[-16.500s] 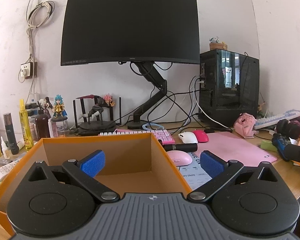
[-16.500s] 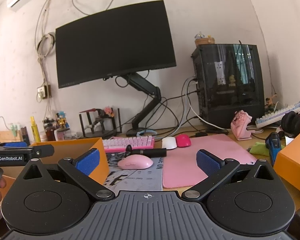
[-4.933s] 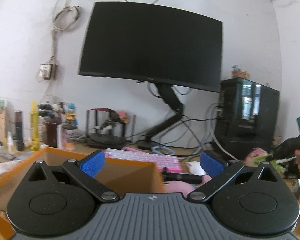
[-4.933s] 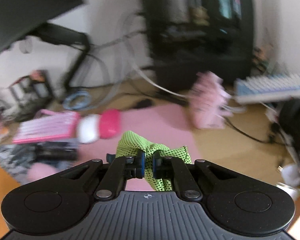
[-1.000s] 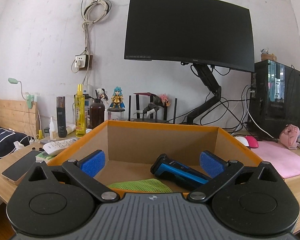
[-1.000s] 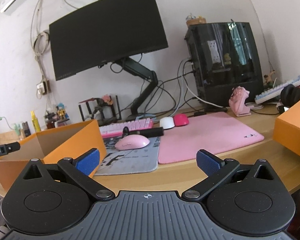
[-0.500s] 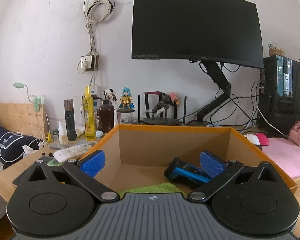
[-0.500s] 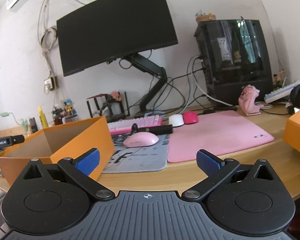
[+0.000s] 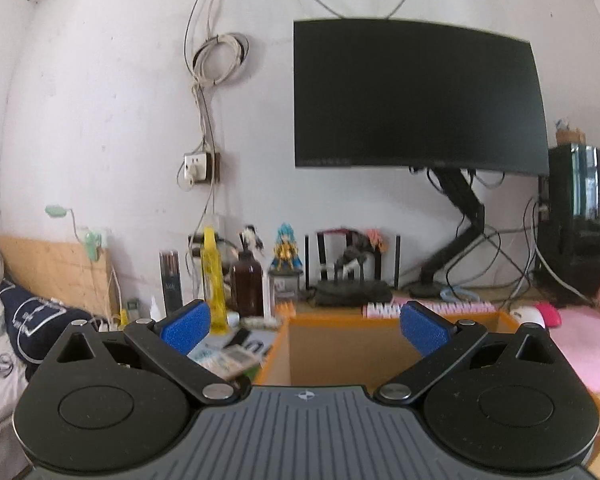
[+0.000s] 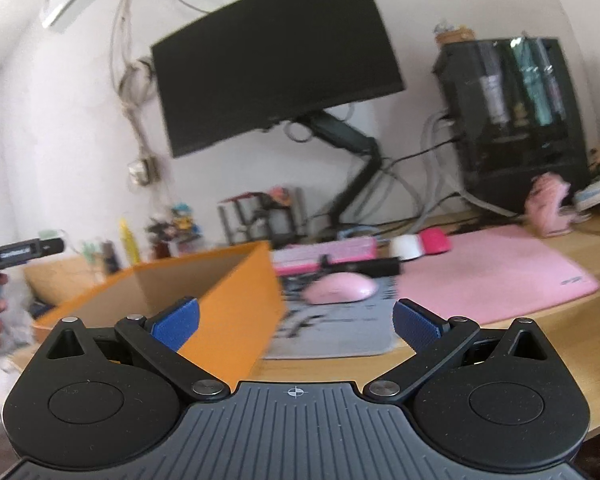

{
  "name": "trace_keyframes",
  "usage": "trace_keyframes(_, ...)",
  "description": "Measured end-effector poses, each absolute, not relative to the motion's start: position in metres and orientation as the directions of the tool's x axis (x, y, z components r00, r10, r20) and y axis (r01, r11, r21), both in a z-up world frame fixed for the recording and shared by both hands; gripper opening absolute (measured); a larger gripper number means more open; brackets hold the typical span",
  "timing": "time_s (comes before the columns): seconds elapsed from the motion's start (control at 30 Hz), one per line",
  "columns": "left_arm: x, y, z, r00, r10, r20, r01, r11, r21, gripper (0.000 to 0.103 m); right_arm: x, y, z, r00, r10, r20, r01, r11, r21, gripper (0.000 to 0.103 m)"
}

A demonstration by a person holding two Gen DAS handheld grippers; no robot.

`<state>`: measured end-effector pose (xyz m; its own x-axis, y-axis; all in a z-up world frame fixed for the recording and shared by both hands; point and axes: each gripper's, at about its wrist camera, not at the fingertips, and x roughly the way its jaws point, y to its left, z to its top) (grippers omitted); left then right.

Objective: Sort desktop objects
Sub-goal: 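Move the left gripper toward the white remote control beside the box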

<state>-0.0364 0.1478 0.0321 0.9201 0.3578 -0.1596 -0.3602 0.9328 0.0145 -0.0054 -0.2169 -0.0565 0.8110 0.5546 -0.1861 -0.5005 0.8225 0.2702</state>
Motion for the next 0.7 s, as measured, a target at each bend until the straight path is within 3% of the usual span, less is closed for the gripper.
trace_keyframes(0.27, -0.018, 0.187, 0.042, 0.903, 0.383, -0.195, -0.358, 0.922, 0.149, 0.103, -0.015, -0.165, -0.061, 0.716, 0.664, -0.217, -0.616, 0.746, 0.252, 0.103)
trace_keyframes(0.5, 0.006, 0.226, 0.031, 0.867, 0.434, -0.244, -0.407, 0.9, 0.153, 0.103, -0.014, -0.154, -0.056, 0.674, 0.706, -0.218, -0.622, 0.701, 0.349, 0.103)
trace_keyframes(0.7, 0.027, 0.261, 0.017, 0.832, 0.469, -0.296, -0.443, 0.883, 0.154, 0.103, -0.019, -0.154, -0.051, 0.692, 0.689, -0.216, -0.609, 0.717, 0.339, 0.103)
